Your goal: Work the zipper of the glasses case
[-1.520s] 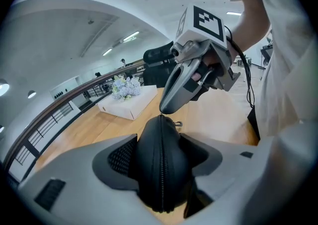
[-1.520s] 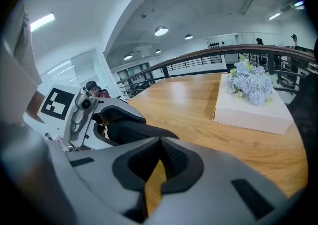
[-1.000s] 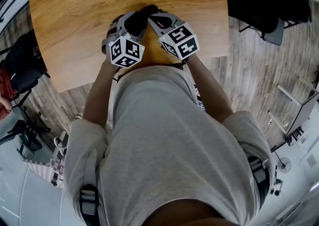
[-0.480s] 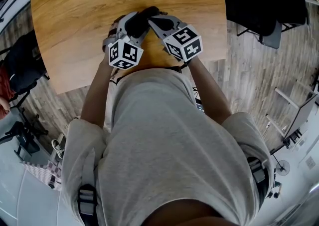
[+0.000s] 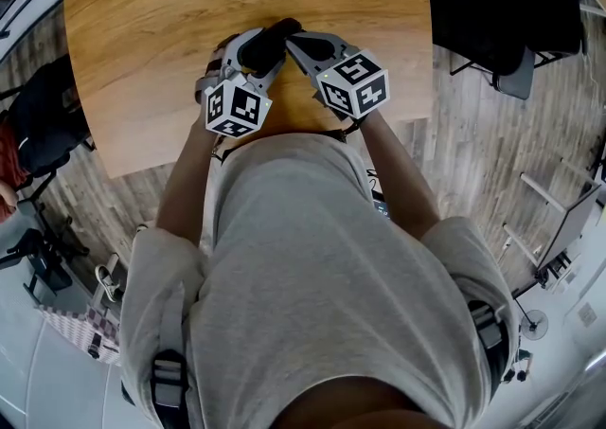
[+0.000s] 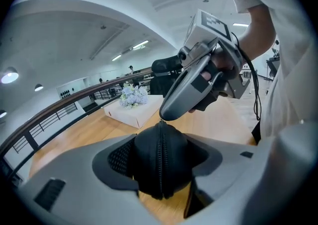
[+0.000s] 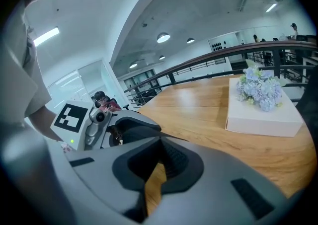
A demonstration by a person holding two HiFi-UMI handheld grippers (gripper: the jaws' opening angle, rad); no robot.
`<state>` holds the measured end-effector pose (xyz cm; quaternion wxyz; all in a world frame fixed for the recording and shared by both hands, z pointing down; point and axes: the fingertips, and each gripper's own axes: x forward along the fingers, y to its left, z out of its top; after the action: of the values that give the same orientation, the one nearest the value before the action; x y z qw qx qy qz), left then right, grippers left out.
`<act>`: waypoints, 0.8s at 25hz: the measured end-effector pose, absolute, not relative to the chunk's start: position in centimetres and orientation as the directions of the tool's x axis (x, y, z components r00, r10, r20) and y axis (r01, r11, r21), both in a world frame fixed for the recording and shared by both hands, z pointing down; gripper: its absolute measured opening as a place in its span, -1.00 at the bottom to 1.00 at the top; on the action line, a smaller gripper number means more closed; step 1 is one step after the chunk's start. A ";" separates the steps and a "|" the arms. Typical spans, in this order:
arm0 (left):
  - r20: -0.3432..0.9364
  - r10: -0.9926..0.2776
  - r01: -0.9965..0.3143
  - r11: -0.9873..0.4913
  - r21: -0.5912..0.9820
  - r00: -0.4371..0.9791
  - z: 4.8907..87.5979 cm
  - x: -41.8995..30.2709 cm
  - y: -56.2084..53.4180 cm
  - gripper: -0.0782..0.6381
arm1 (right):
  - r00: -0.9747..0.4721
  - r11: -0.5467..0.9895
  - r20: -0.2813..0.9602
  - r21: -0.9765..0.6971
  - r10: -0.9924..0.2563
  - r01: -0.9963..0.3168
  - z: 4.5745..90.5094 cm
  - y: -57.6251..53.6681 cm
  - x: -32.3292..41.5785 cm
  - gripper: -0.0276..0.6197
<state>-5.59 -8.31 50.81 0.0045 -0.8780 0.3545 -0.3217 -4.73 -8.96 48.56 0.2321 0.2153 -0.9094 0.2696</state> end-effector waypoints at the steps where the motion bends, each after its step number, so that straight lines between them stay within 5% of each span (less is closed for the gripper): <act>1: 0.569 -0.627 -0.620 -0.746 -0.244 0.531 50.9 -5.6 -8.4 -0.01 | -0.801 0.765 0.537 -0.388 -0.266 -0.514 48.4 -8.8 -5.0 -0.84; 13: 0.601 -0.615 -0.625 -0.745 -0.232 0.510 51.1 -5.1 -9.5 -0.01 | -0.827 0.788 0.500 -0.386 -0.257 -0.479 46.4 -7.9 -6.3 -0.84; 20: 0.470 -0.674 -0.612 -0.730 -0.305 0.570 48.1 -5.3 -9.0 -0.01 | -0.837 0.758 0.464 -0.423 -0.289 -0.496 45.6 -9.2 -5.0 -0.84</act>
<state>-5.29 -9.01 48.10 0.0539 -0.8843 0.3636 -0.2878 -5.02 -9.21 45.56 0.1888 0.2137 -0.9185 0.2740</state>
